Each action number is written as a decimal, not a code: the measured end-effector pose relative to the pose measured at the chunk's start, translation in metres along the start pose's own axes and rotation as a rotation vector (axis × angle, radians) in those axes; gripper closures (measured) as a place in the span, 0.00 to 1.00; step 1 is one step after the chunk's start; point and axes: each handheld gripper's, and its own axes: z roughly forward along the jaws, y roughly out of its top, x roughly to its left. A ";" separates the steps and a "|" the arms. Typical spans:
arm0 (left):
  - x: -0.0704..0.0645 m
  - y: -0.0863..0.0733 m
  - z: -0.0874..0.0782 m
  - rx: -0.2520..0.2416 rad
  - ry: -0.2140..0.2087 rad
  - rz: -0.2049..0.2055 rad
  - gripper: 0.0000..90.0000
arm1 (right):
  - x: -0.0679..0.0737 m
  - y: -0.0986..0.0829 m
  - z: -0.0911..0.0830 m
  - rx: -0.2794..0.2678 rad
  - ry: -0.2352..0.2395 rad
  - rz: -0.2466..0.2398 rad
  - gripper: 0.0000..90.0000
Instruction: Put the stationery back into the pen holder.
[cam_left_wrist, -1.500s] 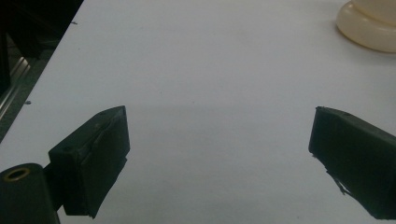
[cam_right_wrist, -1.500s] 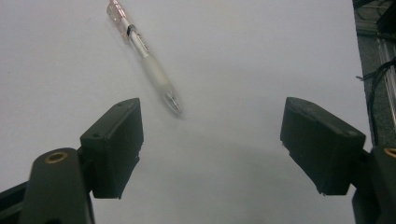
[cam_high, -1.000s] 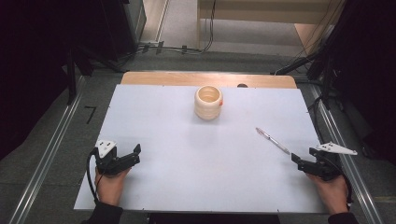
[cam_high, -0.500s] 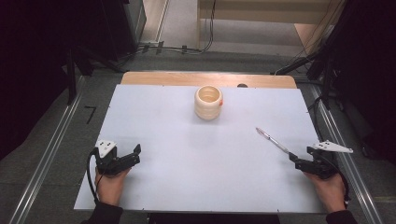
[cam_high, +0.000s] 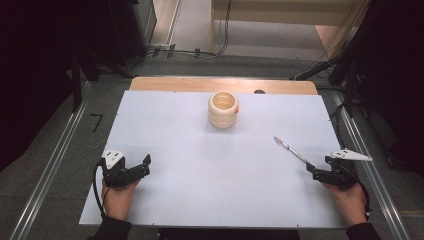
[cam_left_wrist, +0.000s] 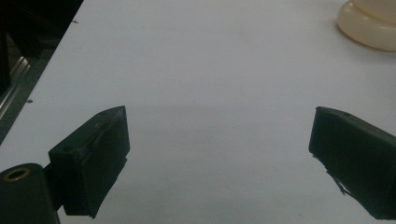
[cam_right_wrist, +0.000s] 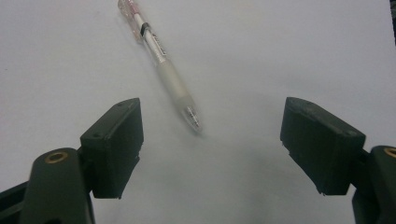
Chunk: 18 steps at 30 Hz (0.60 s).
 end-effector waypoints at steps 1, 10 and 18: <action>0.000 0.000 0.000 0.001 0.000 0.000 0.07 | 0.000 0.000 0.001 0.001 0.002 0.001 0.23; 0.000 0.000 0.000 0.003 -0.003 0.003 0.07 | 0.002 0.003 0.008 0.016 0.002 -0.013 0.23; 0.000 0.000 0.001 0.009 -0.008 0.006 0.07 | 0.005 0.006 0.013 0.030 0.009 -0.024 0.26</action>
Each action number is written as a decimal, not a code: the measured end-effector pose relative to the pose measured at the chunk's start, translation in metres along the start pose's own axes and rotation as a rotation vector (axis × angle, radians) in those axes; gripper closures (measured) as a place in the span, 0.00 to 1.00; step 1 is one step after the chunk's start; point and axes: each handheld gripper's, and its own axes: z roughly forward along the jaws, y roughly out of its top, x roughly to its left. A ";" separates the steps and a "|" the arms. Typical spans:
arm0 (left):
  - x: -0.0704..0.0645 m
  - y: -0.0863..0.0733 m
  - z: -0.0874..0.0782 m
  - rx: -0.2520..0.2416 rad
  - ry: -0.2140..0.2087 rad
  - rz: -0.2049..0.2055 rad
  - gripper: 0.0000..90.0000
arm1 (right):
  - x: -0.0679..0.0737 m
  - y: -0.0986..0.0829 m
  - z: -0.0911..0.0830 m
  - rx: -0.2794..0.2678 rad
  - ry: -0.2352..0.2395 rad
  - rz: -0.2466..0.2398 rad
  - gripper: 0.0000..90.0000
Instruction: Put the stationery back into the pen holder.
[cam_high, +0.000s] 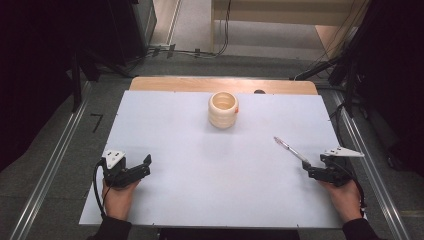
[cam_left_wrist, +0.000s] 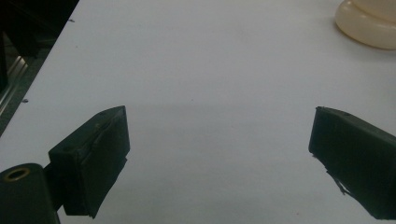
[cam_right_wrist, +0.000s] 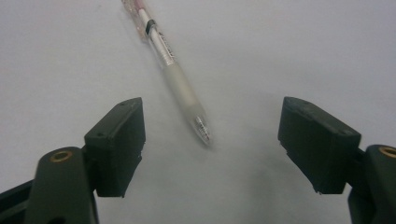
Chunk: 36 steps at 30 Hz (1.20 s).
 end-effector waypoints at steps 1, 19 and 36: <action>0.000 0.000 0.000 0.000 0.000 -0.001 0.07 | 0.000 0.000 0.001 -0.003 0.003 -0.006 0.28; 0.000 0.000 0.000 0.000 -0.002 -0.002 0.07 | 0.005 0.005 0.011 0.008 0.002 -0.037 0.37; 0.000 0.000 0.001 0.001 -0.004 -0.002 0.07 | 0.008 0.008 0.015 0.004 0.012 -0.055 0.55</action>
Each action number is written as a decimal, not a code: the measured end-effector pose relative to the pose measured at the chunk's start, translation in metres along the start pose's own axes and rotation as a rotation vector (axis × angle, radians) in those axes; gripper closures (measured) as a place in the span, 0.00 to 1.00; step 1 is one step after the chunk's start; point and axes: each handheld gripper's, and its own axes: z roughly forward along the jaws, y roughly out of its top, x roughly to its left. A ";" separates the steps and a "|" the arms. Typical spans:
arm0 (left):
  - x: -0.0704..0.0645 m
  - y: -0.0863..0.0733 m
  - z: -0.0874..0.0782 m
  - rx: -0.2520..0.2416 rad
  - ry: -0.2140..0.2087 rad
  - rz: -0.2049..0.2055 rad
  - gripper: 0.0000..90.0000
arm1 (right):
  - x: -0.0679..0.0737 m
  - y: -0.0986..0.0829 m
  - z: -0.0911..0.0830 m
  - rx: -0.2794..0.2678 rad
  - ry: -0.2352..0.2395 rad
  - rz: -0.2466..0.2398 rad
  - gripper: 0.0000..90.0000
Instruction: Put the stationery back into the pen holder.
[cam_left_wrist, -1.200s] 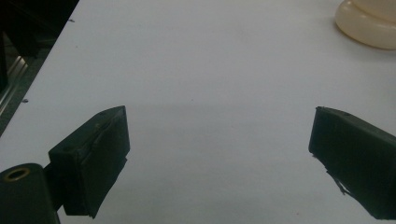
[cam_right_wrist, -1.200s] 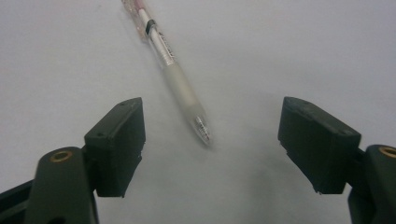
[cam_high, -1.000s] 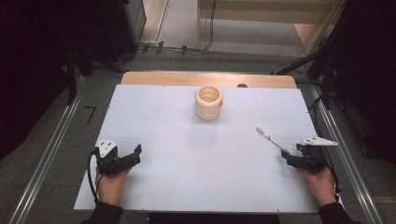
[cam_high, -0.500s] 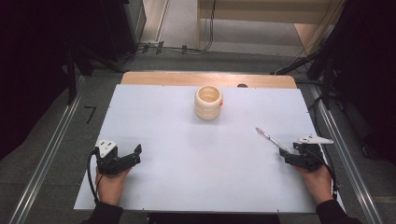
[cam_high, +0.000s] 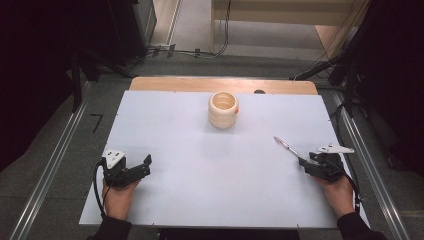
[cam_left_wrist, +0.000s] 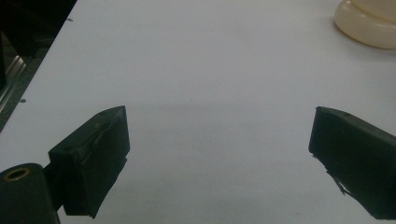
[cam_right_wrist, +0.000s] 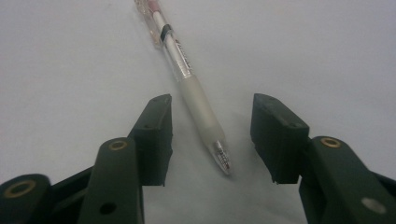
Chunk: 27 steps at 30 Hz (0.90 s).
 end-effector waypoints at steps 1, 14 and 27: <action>0.000 0.000 0.000 -0.001 0.000 0.000 0.07 | 0.000 0.000 0.000 0.001 0.002 -0.003 0.57; 0.000 0.000 0.000 -0.001 -0.001 0.000 0.07 | 0.000 0.000 0.001 0.008 0.038 -0.018 0.75; 0.000 0.000 0.000 0.000 -0.002 -0.001 0.07 | -0.002 0.001 0.001 0.012 0.035 -0.005 0.87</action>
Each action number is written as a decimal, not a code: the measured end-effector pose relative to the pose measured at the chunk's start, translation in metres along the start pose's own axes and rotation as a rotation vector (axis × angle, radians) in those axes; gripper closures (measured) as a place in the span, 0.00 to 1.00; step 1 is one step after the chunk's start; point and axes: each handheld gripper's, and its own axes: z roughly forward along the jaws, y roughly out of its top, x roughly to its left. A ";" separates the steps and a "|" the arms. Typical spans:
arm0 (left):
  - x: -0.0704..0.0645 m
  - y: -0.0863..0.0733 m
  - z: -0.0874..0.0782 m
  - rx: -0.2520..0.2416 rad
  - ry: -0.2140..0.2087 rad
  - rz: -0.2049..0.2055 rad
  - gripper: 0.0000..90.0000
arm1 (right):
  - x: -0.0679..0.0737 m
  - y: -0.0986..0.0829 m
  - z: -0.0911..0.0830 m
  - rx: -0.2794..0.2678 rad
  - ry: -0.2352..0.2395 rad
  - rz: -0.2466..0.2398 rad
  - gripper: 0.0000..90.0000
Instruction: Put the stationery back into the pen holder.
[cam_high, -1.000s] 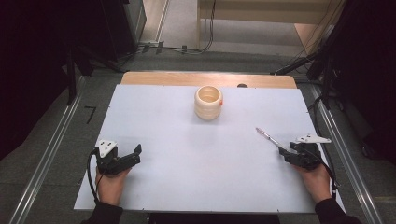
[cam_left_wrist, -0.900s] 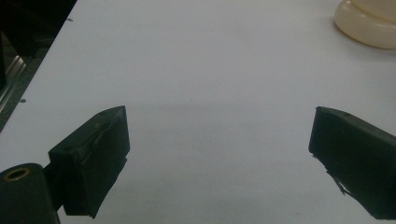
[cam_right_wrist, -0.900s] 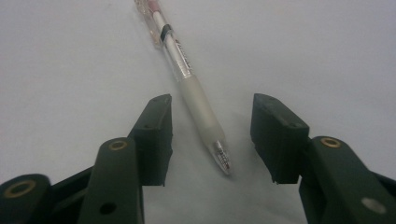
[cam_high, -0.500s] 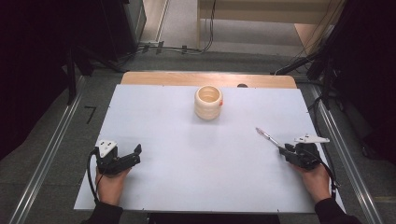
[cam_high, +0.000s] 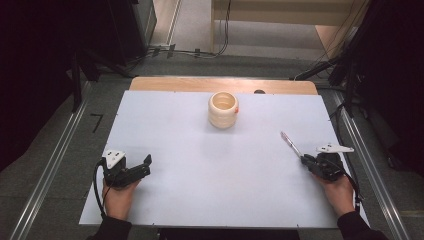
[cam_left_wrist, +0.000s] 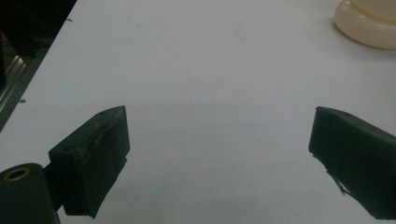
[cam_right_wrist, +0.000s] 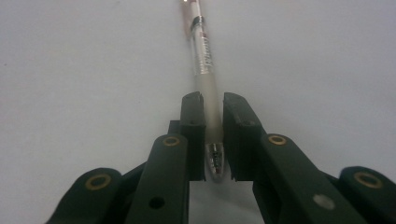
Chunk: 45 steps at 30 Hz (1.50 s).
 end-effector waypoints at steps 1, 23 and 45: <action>0.000 0.000 0.000 -0.001 0.000 0.000 0.07 | 0.000 0.000 0.000 0.000 -0.002 -0.002 0.87; 0.001 0.000 0.000 -0.003 0.001 -0.002 0.07 | 0.004 0.005 -0.009 -0.041 0.002 -0.014 0.87; 0.001 0.000 0.000 -0.001 0.006 -0.004 0.07 | 0.007 0.019 -0.035 -0.165 0.048 0.023 0.88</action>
